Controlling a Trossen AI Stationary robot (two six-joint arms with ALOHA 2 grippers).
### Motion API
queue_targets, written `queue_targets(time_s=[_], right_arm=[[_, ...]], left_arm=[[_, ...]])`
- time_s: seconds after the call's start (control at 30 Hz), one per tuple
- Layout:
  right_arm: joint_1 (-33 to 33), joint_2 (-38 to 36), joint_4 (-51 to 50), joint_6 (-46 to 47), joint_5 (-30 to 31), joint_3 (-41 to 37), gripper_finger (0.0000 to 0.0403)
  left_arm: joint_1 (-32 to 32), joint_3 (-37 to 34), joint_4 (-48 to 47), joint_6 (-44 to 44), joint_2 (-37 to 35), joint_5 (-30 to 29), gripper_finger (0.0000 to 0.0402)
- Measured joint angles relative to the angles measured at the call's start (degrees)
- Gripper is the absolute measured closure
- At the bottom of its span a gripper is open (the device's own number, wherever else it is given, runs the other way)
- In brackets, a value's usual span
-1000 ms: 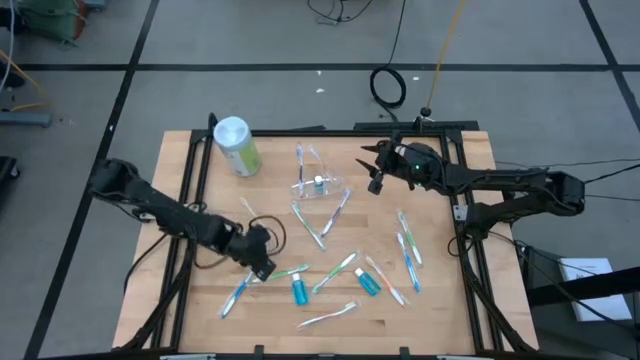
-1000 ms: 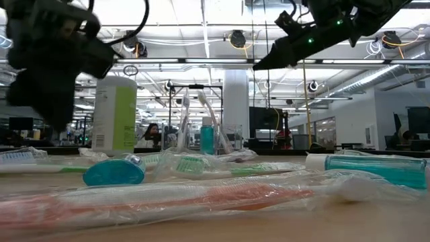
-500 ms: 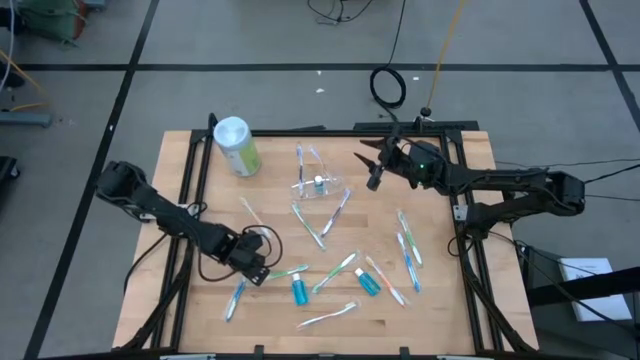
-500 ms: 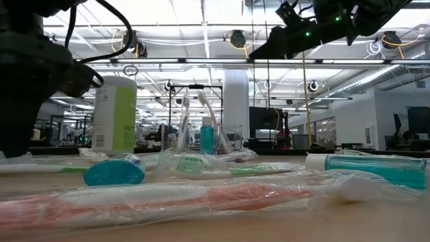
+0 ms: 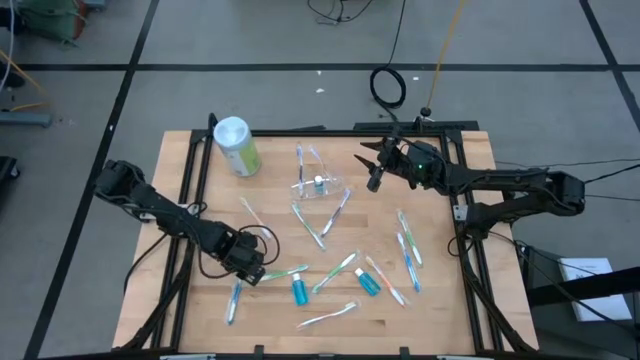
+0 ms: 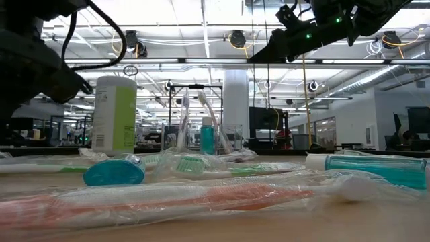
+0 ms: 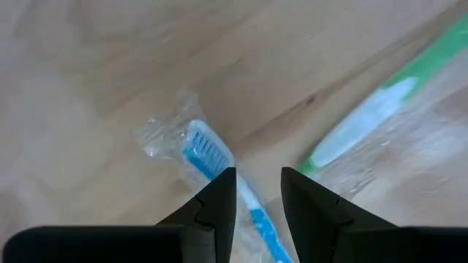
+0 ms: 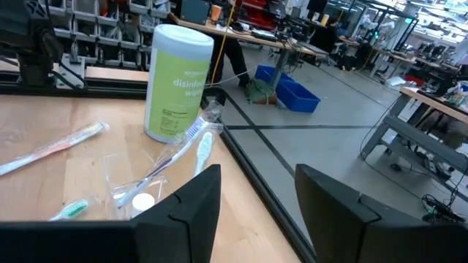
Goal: Pick & Place toothbrushing station
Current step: Put the blue toothbrush into the transparent organizer
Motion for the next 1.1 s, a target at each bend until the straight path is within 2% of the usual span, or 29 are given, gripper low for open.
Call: queue_targets(time_s=[0.13, 0.27, 0.33, 0.53, 0.6, 0.67, 0.8, 0.9, 1.1], right_arm=[[0.0, 0.0, 0.12, -0.08, -0.01, 0.0, 0.0234], [0.0, 0.0, 0.27, -0.14, -0.01, 0.0, 0.0234], [0.0, 0.0, 0.29, -0.14, -0.01, 0.0, 0.0234], [0.0, 0.0, 0.29, -0.14, -0.01, 0.0, 0.0234], [0.0, 0.0, 0.29, -0.14, -0.01, 0.0, 0.0234], [0.0, 0.0, 0.29, -0.14, -0.01, 0.0, 0.0234], [0.0, 0.0, 0.27, -0.14, -0.03, 0.0, 0.0234], [0.0, 0.0, 0.27, -0.02, -0.03, 0.0, 0.0234], [0.0, 0.0, 0.27, 1.31, -0.19, 0.0, 0.0234]], left_arm=[[0.23, 0.0, -2.96, -1.49, 0.0, 3.87, 0.0289], [0.12, 0.0, -4.79, -4.14, 0.0, 1.9, 0.0289], [0.17, 0.0, -3.92, -6.17, 0.0, 2.75, 0.0289], [-0.36, 0.0, -2.6, -8.23, 0.0, 12.13, 0.0289], [-0.8, 0.0, -2.85, -10.46, 0.0, 13.59, 0.0289], [-1.56, 0.0, -4.26, -13.13, 0.0, 12.59, 0.0289], [-3.17, -0.7, -7.63, -18.72, 0.0, 4.77, 0.0289], [-3.98, -1.86, -5.89, -23.67, 0.0, 0.24, 0.0289], [-4.75, -5.16, 0.43, -27.29, -0.21, -2.88, 0.0289]])
